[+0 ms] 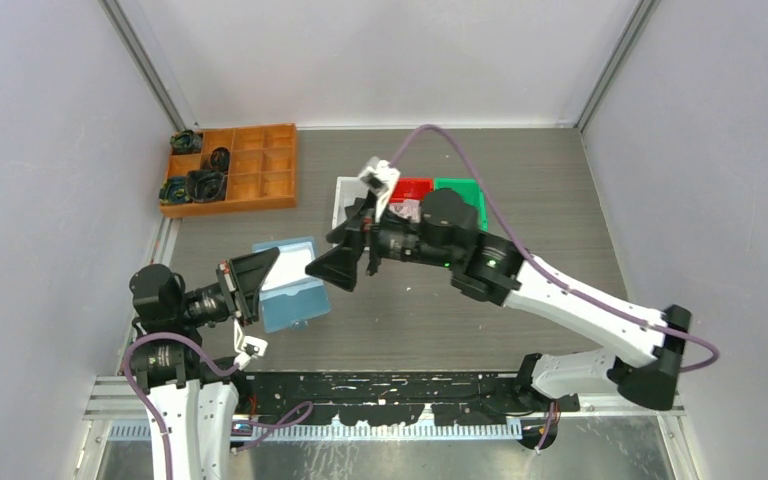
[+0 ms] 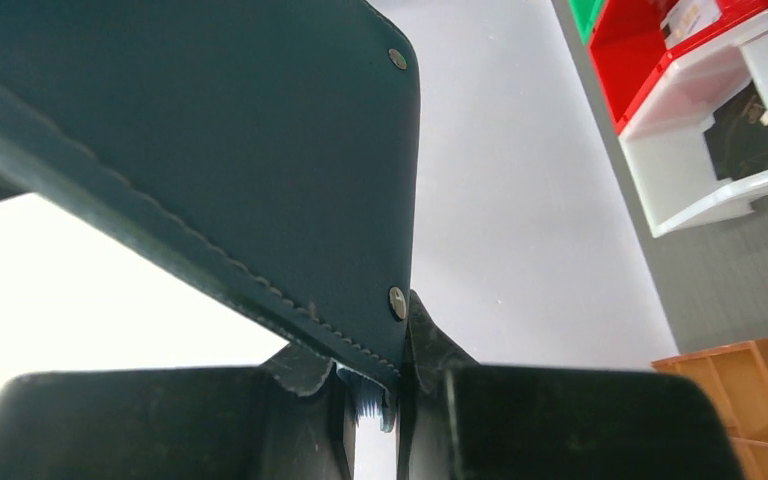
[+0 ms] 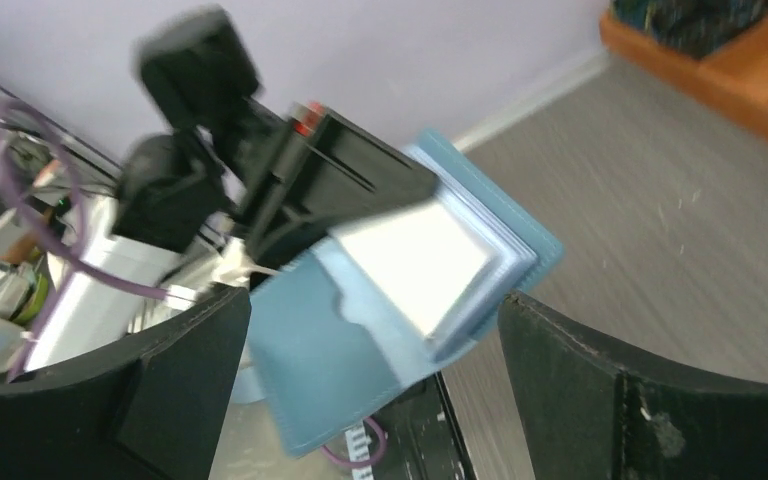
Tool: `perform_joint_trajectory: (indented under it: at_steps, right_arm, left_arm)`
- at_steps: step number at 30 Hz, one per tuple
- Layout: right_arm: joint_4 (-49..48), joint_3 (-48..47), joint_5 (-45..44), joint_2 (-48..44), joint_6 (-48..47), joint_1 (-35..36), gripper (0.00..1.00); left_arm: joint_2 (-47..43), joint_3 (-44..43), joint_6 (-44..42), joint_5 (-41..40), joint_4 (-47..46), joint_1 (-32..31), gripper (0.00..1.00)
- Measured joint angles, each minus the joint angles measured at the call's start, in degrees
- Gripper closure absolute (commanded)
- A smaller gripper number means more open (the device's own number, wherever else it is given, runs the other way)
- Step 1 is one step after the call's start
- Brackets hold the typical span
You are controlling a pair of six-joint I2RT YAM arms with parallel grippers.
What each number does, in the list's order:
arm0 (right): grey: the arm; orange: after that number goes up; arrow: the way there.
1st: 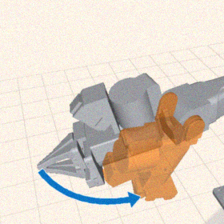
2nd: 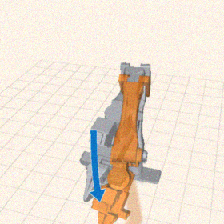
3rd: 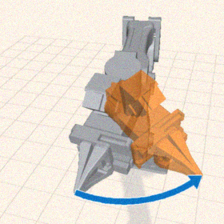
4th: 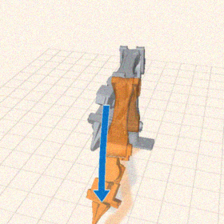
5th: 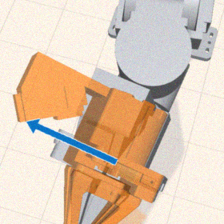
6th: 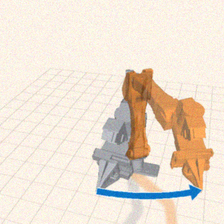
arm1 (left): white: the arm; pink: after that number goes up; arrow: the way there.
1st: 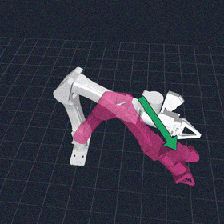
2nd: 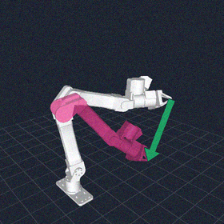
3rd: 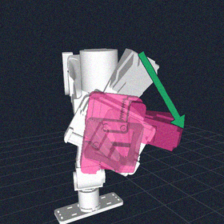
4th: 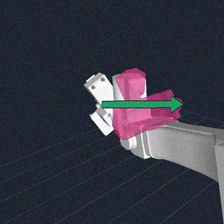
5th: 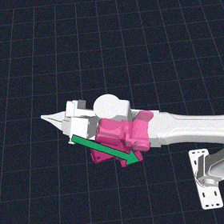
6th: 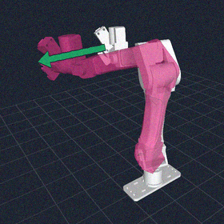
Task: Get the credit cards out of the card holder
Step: Remove the credit card from the card holder.
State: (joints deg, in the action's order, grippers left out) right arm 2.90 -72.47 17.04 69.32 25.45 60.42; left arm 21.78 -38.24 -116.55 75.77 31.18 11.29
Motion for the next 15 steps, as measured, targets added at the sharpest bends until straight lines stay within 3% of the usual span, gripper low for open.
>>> perform_joint_trajectory:
  at_steps: [5,10,12,15]
  right_arm:
    - [2.7,-0.4,3.2,8.1,2.1,-0.8,0.03]
    - [1.0,-0.4,6.9,10.2,6.7,-3.1,0.09]
    - [-2.0,0.0,8.0,10.2,9.3,-4.3,0.16]
    - [-11.2,3.0,10.5,10.1,15.8,-6.0,0.34]
  left_arm:
    - [0.0,-0.9,-0.8,1.4,-1.1,0.0,1.0]
    - [-0.6,-1.7,-0.8,1.6,-1.8,0.0,1.0]
    - [-1.1,-1.8,-0.8,1.7,-1.8,0.0,1.0]
    - [-1.6,-1.8,-0.8,1.9,-1.8,0.0,1.0]
